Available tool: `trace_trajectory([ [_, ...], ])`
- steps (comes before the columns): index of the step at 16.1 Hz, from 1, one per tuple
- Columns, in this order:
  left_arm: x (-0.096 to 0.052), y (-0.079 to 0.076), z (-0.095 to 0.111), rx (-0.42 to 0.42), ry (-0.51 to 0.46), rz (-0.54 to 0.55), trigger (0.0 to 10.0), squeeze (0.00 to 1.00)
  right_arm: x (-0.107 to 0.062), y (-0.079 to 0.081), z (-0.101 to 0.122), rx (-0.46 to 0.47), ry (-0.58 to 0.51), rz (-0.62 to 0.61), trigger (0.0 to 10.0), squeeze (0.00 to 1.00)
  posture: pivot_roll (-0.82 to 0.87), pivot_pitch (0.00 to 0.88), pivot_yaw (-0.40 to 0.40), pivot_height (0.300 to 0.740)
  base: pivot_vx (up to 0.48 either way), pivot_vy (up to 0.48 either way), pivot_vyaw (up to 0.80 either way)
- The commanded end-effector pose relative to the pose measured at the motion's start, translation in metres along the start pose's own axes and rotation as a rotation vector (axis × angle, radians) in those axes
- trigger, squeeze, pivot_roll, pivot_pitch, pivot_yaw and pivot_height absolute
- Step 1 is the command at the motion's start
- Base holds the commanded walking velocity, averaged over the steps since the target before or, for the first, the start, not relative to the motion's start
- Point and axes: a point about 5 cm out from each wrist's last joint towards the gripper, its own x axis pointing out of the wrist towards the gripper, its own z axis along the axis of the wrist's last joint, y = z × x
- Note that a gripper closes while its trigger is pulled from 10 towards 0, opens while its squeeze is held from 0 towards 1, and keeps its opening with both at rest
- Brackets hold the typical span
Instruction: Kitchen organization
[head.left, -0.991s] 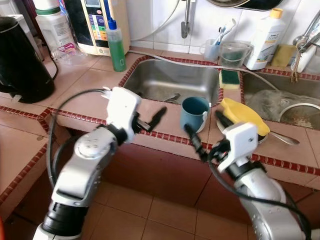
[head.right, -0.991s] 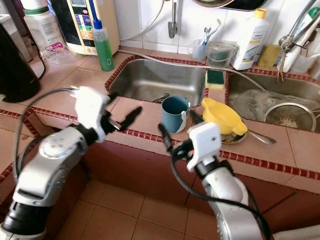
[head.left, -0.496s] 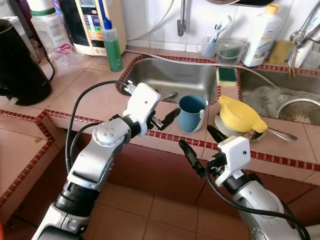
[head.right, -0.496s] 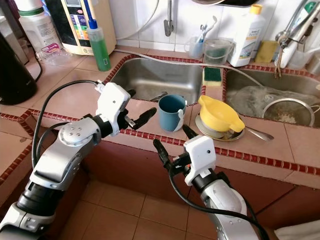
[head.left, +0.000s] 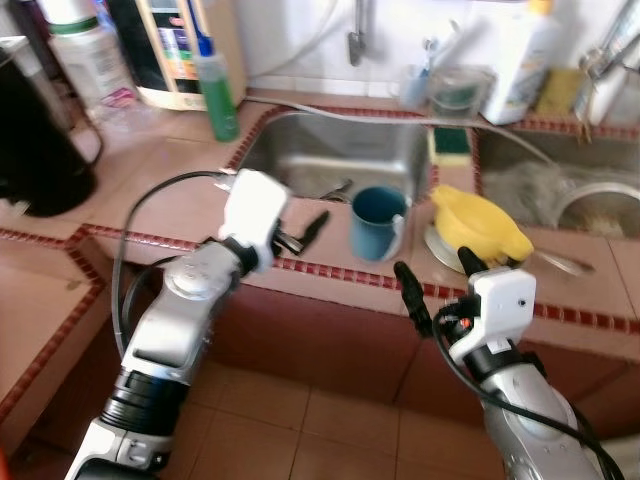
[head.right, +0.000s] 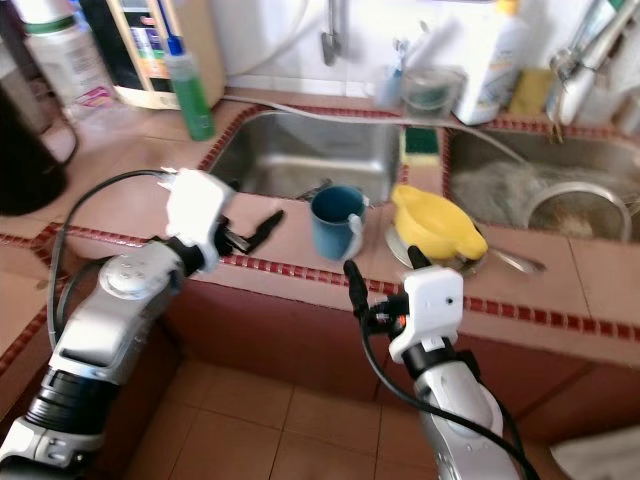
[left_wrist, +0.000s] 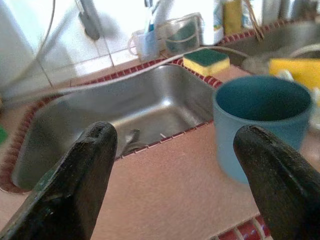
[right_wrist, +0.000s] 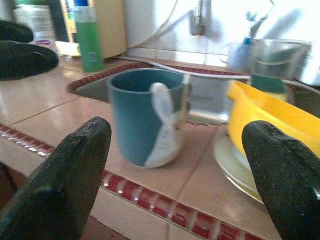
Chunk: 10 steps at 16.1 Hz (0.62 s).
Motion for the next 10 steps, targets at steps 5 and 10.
trace_trajectory([
  [5, -0.011, 0.003, 0.0, -0.081, -0.054, 0.052, 10.0, 0.0, 0.01, 0.0, 0.008, -0.026, -0.019, 0.019, 10.0, 0.0, -0.3, 0.085, 0.071, 0.74, 0.0, 0.0, -0.72],
  [10, -0.017, 0.008, 0.003, -0.087, -0.083, 0.077, 10.0, 0.0, 0.015, 0.003, 0.009, -0.032, -0.02, 0.058, 10.0, 0.0, -0.29, 0.069, 0.053, 0.74, 0.0, -0.288, -0.72],
])
